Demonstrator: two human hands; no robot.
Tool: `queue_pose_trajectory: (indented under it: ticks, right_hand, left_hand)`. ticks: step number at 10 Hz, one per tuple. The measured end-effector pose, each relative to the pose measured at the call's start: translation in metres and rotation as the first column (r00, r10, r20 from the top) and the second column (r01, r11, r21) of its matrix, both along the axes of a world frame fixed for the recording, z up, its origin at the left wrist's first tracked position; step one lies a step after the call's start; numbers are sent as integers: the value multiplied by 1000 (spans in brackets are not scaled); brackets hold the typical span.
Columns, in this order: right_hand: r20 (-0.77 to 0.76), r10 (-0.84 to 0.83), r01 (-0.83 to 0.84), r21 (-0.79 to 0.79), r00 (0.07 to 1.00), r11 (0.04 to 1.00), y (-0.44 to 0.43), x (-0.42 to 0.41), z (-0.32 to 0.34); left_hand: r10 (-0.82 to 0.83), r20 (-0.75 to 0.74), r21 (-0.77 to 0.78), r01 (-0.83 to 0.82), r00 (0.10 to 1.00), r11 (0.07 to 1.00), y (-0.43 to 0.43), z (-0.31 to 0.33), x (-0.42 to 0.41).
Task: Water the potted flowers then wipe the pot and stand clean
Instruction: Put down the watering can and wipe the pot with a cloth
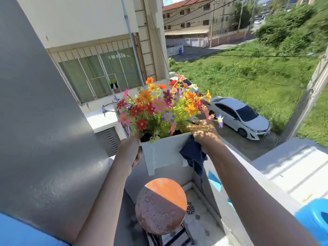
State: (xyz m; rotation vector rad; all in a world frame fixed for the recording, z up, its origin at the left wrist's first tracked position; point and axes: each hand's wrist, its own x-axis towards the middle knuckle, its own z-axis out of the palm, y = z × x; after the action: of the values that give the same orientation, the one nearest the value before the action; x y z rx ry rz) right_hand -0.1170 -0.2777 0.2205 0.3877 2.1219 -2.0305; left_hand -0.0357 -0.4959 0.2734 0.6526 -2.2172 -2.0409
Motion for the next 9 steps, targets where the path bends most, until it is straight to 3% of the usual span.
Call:
queue_pose_trajectory:
  ticks: [1,2,3,4,5,6,8,9]
  right_hand:
    - [56,-117,121,-77,992,990,-12,7,-9]
    - [25,-161,162,-91,987,982,-20,12,-25]
    - [-108,-335,313,-176,936,933,-38,18,-27]
    - [-150,-330,290,-238,932,927,-43,22,-29]
    - [-200,-246,222,-139,948,965,-47,31,-26]
    - [-354,-253,242,-77,900,967,-54,44,-19]
    - [-295,-309,267,-176,904,948,-64,42,-18]
    - [-309,-248,215,-137,918,967,-65,42,-11]
  left_hand:
    - [215,-211,-78,-235,954,969,16,-16,-1]
    - [271,-235,-68,-294,933,954,35,-41,8]
    - [136,-97,-47,-141,986,989,52,-60,17]
    - [0,86,-4,0,996,1000,65,-56,10]
    - [-13,130,-16,16,991,1000,68,-49,-5]
    - [31,137,-104,-17,990,994,65,-47,-16]
    - [-31,121,-169,52,992,984,49,-42,-23]
    - [-64,142,-153,86,988,984,46,-40,-24]
